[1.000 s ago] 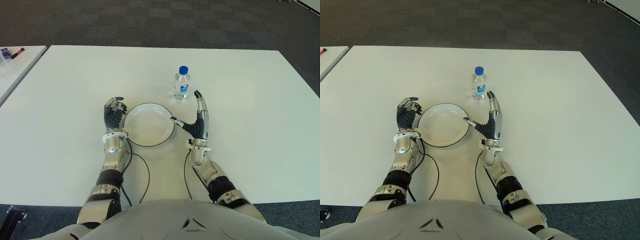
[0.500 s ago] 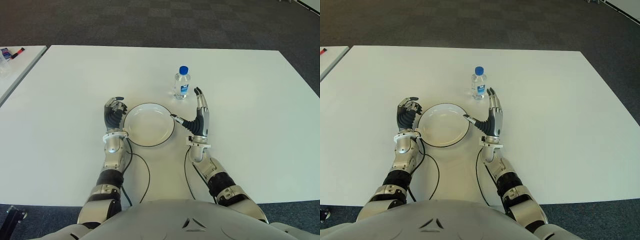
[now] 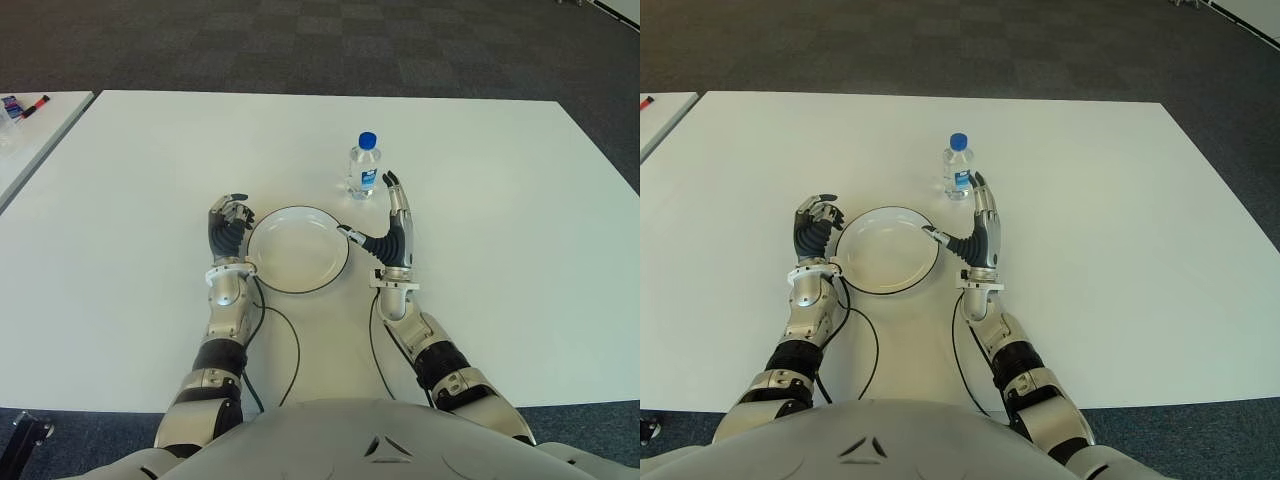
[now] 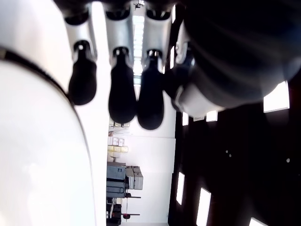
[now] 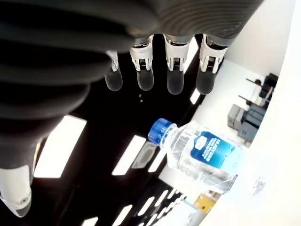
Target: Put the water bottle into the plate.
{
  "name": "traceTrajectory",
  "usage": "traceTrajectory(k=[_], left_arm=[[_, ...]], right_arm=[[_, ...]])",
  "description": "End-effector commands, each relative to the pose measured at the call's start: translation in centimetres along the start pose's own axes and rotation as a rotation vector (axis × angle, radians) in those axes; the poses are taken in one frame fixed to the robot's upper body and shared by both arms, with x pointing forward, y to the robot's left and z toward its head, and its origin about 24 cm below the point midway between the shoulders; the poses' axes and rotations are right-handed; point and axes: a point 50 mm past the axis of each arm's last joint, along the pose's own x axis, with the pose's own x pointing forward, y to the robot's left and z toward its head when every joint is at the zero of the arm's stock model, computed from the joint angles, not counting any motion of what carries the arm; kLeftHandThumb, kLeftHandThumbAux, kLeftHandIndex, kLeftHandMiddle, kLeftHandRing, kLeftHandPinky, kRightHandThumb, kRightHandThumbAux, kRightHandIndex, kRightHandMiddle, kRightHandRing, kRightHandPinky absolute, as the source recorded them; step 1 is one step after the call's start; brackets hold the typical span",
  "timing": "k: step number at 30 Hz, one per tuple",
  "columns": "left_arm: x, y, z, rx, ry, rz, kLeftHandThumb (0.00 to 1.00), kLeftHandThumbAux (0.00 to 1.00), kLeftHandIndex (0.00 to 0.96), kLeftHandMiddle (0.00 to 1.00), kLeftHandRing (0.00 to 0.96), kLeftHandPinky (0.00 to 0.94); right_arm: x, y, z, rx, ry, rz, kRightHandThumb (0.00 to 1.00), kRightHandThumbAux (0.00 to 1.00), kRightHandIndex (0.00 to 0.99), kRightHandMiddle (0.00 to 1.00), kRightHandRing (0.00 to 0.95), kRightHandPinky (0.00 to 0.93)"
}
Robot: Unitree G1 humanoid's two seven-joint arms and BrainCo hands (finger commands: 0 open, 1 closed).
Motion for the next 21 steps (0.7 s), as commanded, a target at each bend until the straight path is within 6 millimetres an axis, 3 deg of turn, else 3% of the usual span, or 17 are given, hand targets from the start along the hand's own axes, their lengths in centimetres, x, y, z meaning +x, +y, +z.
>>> traceTrajectory(k=[1, 11, 21], left_arm=[[-0.1, 0.1, -0.4, 0.005, 0.026, -0.003, 0.691, 0.719, 0.433, 0.681, 0.672, 0.647], [-0.1, 0.3, -0.5, 0.009, 0.031, 0.01, 0.691, 0.719, 0.433, 0.674, 0.665, 0.648], [-0.2, 0.3, -0.6, 0.017, 0.034, 0.003, 0.692, 0.719, 0.434, 0.682, 0.675, 0.66]], right_arm=[[0.8, -0.1, 0.2, 0.031, 0.003, -0.001, 0.405, 0.598, 0.0, 0.055, 0.067, 0.117], [2.0, 0.0, 0.1, 0.051, 0.028, 0.004, 0.449, 0.598, 0.0, 0.066, 0.074, 0.139], [3.0, 0.2, 0.0, 0.025, 0.058, -0.001, 0.427, 0.575, 0.0, 0.053, 0.058, 0.091]])
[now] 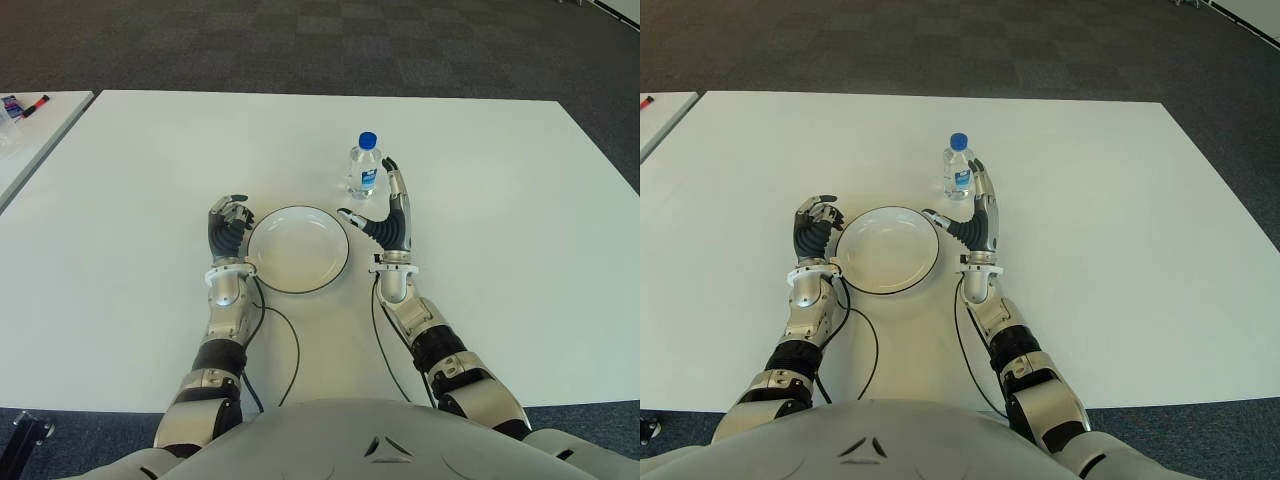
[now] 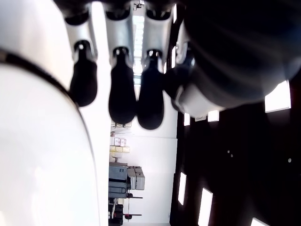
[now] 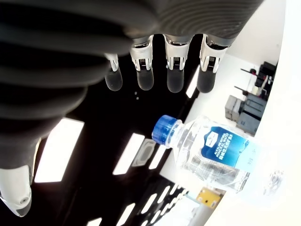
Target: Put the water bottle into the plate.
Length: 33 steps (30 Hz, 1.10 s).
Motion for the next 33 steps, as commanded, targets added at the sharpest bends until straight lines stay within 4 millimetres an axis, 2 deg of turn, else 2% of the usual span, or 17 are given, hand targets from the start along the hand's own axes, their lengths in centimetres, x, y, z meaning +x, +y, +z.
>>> traceTrajectory(k=[1, 6, 22, 26, 33], left_arm=[[-0.2, 0.2, -0.4, 0.014, 0.025, 0.002, 0.692, 0.719, 0.434, 0.682, 0.674, 0.66], [-0.3, 0.2, -0.5, 0.014, 0.027, 0.007, 0.692, 0.719, 0.434, 0.682, 0.675, 0.654], [-0.6, 0.3, -0.6, 0.027, 0.035, 0.039, 0.69, 0.718, 0.434, 0.686, 0.673, 0.64], [-0.6, 0.3, -0.7, 0.032, 0.035, 0.045, 0.69, 0.718, 0.434, 0.688, 0.674, 0.647], [-0.7, 0.4, -0.7, 0.042, 0.039, 0.051, 0.69, 0.718, 0.434, 0.689, 0.674, 0.646]], right_arm=[[0.6, 0.1, -0.2, -0.017, 0.035, -0.007, 0.422, 0.574, 0.0, 0.051, 0.057, 0.091], [1.0, 0.2, -0.3, -0.058, 0.042, 0.003, 0.39, 0.576, 0.0, 0.051, 0.061, 0.118], [1.9, 0.3, -0.3, -0.077, 0.06, 0.021, 0.216, 0.703, 0.0, 0.111, 0.136, 0.197], [2.2, 0.3, -0.3, -0.082, 0.066, 0.024, 0.195, 0.709, 0.0, 0.109, 0.13, 0.158], [2.4, 0.4, -0.3, -0.091, 0.074, 0.025, 0.189, 0.707, 0.0, 0.09, 0.108, 0.146]])
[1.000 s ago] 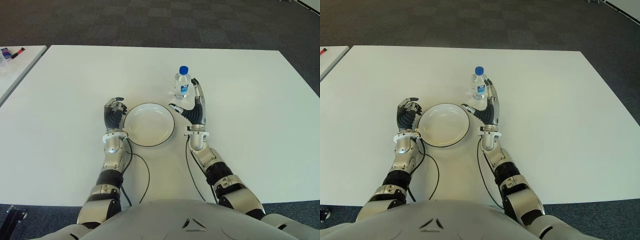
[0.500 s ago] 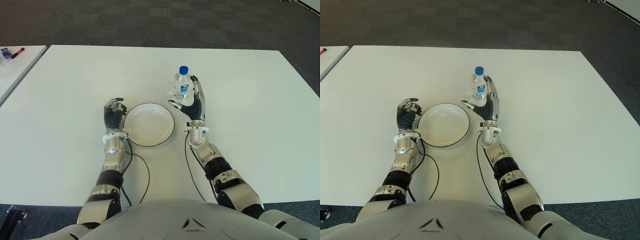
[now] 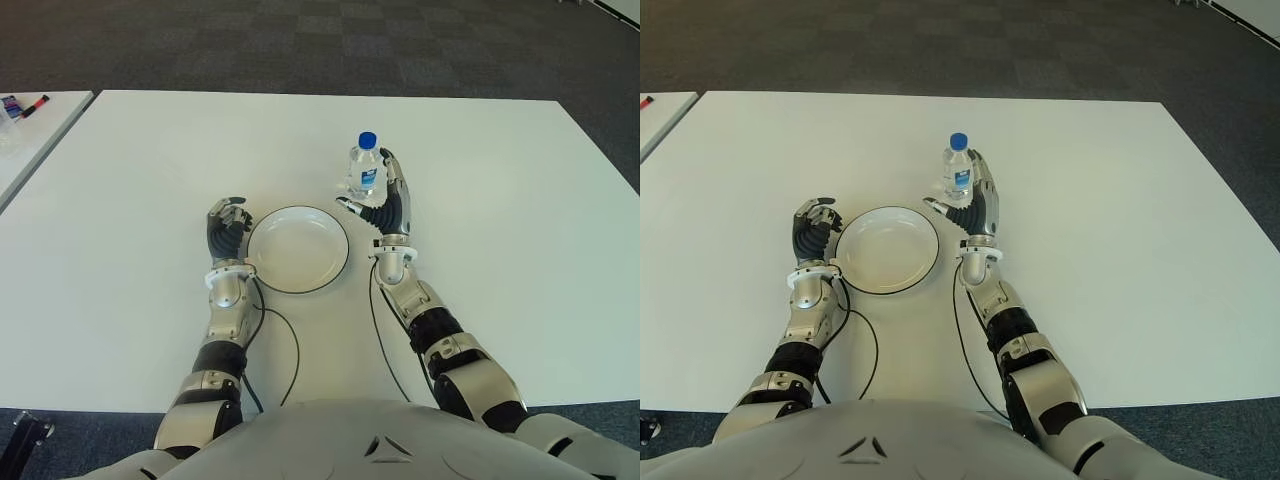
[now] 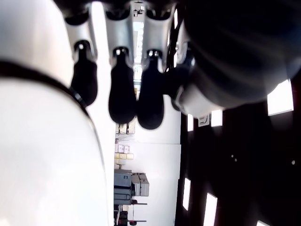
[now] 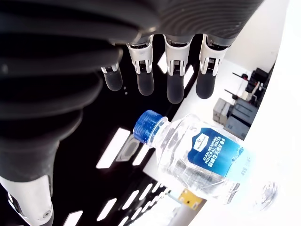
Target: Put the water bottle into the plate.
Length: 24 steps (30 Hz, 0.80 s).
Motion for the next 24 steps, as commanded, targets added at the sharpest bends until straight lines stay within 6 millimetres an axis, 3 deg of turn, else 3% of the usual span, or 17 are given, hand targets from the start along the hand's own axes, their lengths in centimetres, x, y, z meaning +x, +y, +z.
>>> traceTrajectory(k=[1, 18, 24], left_arm=[[-0.44, 0.22, -0.57, 0.019, 0.03, 0.015, 0.69, 0.718, 0.434, 0.688, 0.674, 0.646], [-0.54, 0.56, -0.91, 0.039, 0.051, 0.008, 0.69, 0.719, 0.434, 0.674, 0.658, 0.619], [-0.64, 0.69, -1.03, 0.027, 0.05, 0.015, 0.69, 0.72, 0.434, 0.674, 0.66, 0.651]], right_arm=[[0.29, 0.07, -0.2, -0.014, 0.03, 0.004, 0.188, 0.706, 0.0, 0.087, 0.105, 0.144], [0.76, 0.39, 0.29, -0.023, 0.021, 0.009, 0.18, 0.689, 0.0, 0.047, 0.075, 0.144], [0.82, 0.44, 0.45, -0.007, 0.015, 0.01, 0.198, 0.692, 0.0, 0.051, 0.08, 0.15]])
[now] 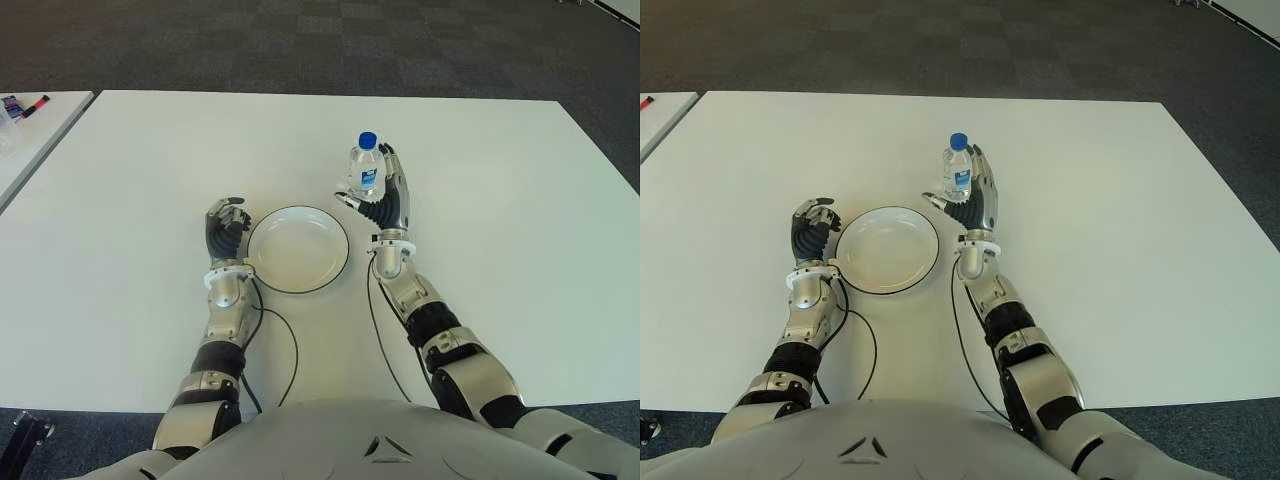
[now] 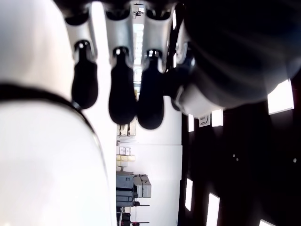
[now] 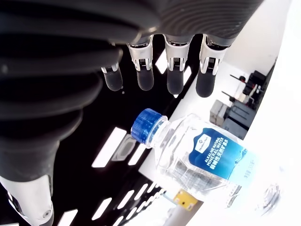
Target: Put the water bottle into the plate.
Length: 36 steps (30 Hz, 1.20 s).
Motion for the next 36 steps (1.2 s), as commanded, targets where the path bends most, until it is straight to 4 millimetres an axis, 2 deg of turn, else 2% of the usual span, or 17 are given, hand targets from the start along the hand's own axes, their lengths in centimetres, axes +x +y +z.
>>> traceTrajectory(k=[1, 24, 36], left_arm=[[-0.7, 0.5, -1.0, 0.01, 0.048, 0.009, 0.69, 0.72, 0.434, 0.674, 0.66, 0.656], [-0.6, 0.6, -0.9, 0.008, 0.038, 0.003, 0.691, 0.717, 0.435, 0.688, 0.672, 0.648], [-0.5, 0.8, -1.1, 0.012, 0.047, 0.001, 0.689, 0.719, 0.434, 0.683, 0.667, 0.638]], right_arm=[[0.1, 0.2, 0.1, 0.012, 0.005, 0.011, 0.201, 0.692, 0.0, 0.051, 0.081, 0.151], [1.4, 0.1, 0.7, 0.013, -0.004, 0.01, 0.198, 0.698, 0.0, 0.05, 0.074, 0.127], [2.3, 0.2, 1.4, 0.033, -0.019, -0.01, 0.218, 0.705, 0.0, 0.055, 0.083, 0.159]])
